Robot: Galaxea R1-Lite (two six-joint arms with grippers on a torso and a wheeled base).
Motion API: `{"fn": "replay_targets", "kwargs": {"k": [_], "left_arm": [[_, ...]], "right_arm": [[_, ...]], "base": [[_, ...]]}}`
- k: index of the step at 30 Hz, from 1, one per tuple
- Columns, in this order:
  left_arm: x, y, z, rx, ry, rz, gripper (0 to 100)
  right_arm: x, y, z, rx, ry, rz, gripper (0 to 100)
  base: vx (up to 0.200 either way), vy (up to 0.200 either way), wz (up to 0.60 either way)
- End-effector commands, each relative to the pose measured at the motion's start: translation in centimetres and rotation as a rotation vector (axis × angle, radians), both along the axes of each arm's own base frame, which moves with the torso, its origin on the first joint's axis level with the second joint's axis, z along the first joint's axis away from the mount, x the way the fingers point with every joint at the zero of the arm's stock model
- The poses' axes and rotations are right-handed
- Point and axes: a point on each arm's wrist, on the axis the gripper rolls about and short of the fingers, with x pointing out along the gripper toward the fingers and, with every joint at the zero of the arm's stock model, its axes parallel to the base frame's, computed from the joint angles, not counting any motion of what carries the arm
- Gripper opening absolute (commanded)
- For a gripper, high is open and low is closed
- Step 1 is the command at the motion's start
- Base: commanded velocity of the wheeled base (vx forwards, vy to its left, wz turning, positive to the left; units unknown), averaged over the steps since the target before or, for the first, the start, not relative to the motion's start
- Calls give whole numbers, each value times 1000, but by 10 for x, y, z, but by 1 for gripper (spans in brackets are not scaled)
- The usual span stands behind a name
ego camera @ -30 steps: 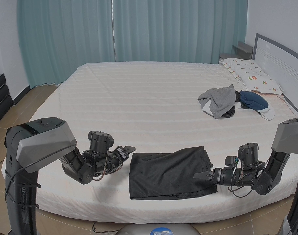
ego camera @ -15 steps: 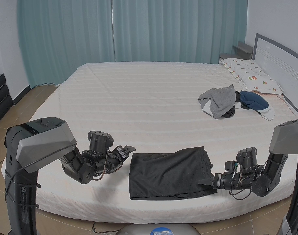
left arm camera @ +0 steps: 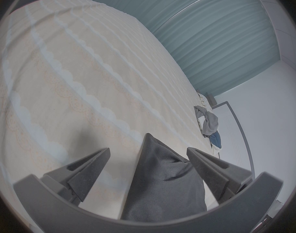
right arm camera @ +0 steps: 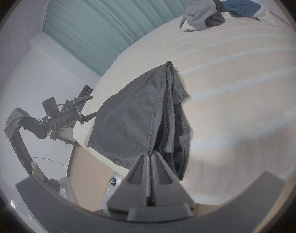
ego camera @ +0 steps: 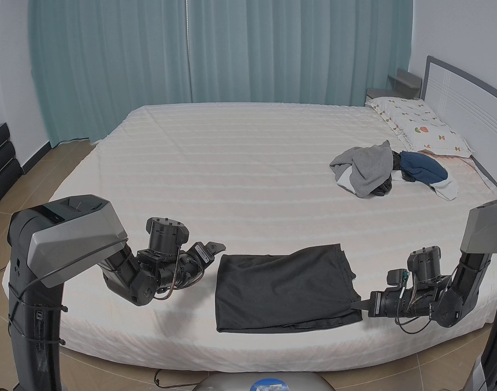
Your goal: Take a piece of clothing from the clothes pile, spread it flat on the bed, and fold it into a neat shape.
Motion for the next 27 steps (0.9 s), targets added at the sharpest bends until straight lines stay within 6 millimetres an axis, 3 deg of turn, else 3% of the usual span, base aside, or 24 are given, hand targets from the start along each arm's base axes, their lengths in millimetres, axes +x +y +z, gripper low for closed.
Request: {"fn": "replay_targets", "kwargs": {"k": [1,22,23,27], "left_arm": [[0,0,-1,1,2,0,100],[0,0,-1,1,2,0,100],[0,0,-1,1,2,0,100],[0,0,-1,-1,3,0,100]], "right_arm": [[-5,-1,3,-7,-6,8,0],[-14,-7,-3,-89,1,55,0],[-15,-7,-3,-98,1,64,100],[-13,-9,0,-109,-18,53,100]], "base": [[0,0,0],[0,0,0],[0,0,0],[0,0,0]]}}
